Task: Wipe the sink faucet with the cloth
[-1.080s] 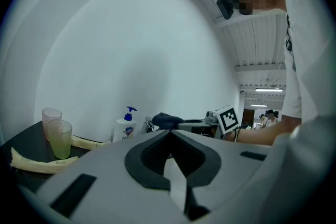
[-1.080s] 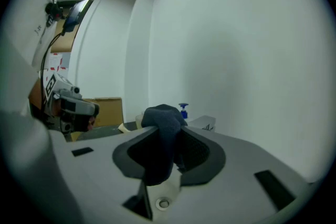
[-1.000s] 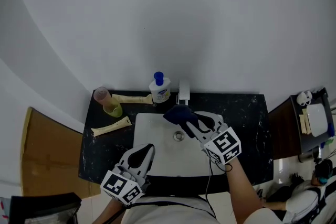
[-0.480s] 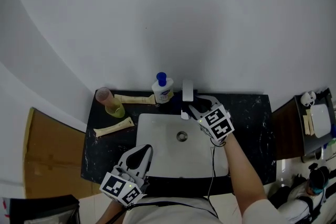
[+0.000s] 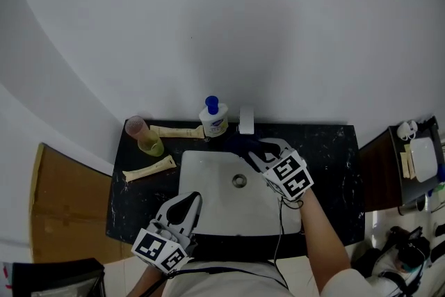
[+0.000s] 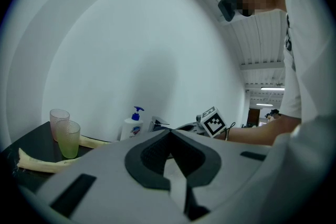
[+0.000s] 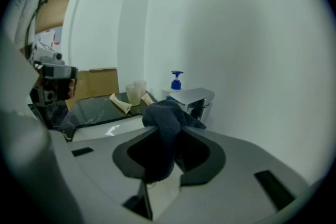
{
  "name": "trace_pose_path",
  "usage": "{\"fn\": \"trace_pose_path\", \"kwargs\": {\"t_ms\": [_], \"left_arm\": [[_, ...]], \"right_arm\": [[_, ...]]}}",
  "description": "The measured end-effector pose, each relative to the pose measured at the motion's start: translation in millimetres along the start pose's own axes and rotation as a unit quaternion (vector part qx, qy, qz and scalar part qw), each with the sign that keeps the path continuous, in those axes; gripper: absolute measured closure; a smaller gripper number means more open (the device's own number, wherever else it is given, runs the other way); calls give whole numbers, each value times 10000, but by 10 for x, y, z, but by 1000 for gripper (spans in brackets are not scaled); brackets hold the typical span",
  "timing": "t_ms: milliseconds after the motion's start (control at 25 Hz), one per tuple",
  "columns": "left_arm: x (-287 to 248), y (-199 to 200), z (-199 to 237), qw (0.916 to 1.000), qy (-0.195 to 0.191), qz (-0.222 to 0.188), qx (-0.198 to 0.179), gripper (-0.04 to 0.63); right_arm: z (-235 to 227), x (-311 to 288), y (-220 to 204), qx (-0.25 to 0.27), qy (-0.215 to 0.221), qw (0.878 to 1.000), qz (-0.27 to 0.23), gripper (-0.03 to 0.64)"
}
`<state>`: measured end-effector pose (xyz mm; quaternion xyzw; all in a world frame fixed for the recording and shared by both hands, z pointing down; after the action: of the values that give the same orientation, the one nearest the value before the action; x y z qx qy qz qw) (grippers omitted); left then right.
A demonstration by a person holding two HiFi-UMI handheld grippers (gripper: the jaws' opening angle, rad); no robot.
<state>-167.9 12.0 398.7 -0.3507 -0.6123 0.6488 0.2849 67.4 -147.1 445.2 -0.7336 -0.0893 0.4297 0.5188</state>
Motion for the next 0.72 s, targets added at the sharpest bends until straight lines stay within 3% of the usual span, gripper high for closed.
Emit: {"fn": "trace_pose_path", "kwargs": {"t_ms": [240, 520, 720], "left_arm": [[-74, 3, -53, 9999, -158, 8, -8, 594], [-53, 18, -77, 9999, -146, 36, -48, 594], [-21, 22, -66, 9999, -126, 56, -52, 594]], "right_arm": [[99, 47, -50, 104, 207, 9996, 147, 502], [-353, -285, 199, -233, -224, 9995, -14, 502], [-323, -252, 183, -243, -238, 9994, -56, 502]]}}
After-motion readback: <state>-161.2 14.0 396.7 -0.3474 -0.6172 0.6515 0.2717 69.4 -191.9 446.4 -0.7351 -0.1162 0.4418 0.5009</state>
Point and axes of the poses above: the fingertips, and each gripper's own axes: x backward along the fingers, z to its left, y out of its top, the point moved 9 cm from there along x, backward along the fingers, and after that the axes turned 15 degrees about -x, right-handed, at the moved point
